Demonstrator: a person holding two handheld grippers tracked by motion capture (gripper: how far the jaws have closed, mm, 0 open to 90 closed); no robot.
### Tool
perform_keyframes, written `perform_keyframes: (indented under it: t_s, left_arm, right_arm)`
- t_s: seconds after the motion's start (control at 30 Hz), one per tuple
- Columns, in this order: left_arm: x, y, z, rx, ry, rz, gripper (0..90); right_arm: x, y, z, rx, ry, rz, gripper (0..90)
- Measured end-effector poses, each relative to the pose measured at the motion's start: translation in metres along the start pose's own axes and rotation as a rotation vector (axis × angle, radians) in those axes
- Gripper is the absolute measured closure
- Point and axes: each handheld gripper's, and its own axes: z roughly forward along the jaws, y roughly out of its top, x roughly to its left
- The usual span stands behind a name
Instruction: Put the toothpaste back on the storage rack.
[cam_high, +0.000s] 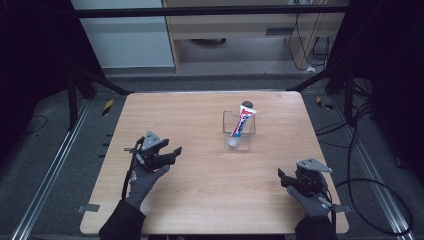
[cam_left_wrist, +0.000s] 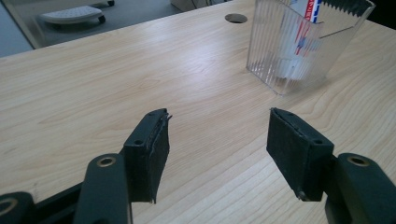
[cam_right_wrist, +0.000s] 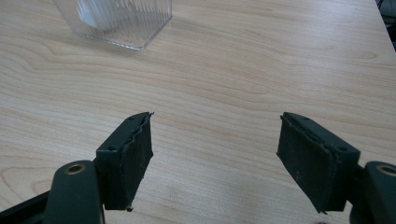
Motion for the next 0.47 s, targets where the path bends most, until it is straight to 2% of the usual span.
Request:
perform_keyframes:
  t_s: [0.13, 0.27, 0.37, 0.47]
  left_arm:
    - [0.004, -0.010, -0.010, 0.011, 0.022, -0.003, 37.3]
    - [0.010, -0.023, -0.019, 0.024, 0.055, -0.040, 38.1]
    - [0.014, -0.031, -0.024, 0.033, 0.085, -0.049, 38.5]
    - [0.018, -0.037, -0.032, 0.022, 0.114, -0.056, 37.9]
  right_arm:
    - [-0.001, 0.000, 0.000, 0.001, 0.002, 0.005, 25.2]
    - [-0.001, -0.001, -0.001, 0.001, 0.000, 0.006, 24.5]
    - [-0.002, -0.001, -0.002, -0.004, 0.002, 0.005, 23.9]
    - [-0.002, -0.001, -0.002, -0.005, 0.003, 0.009, 23.4]
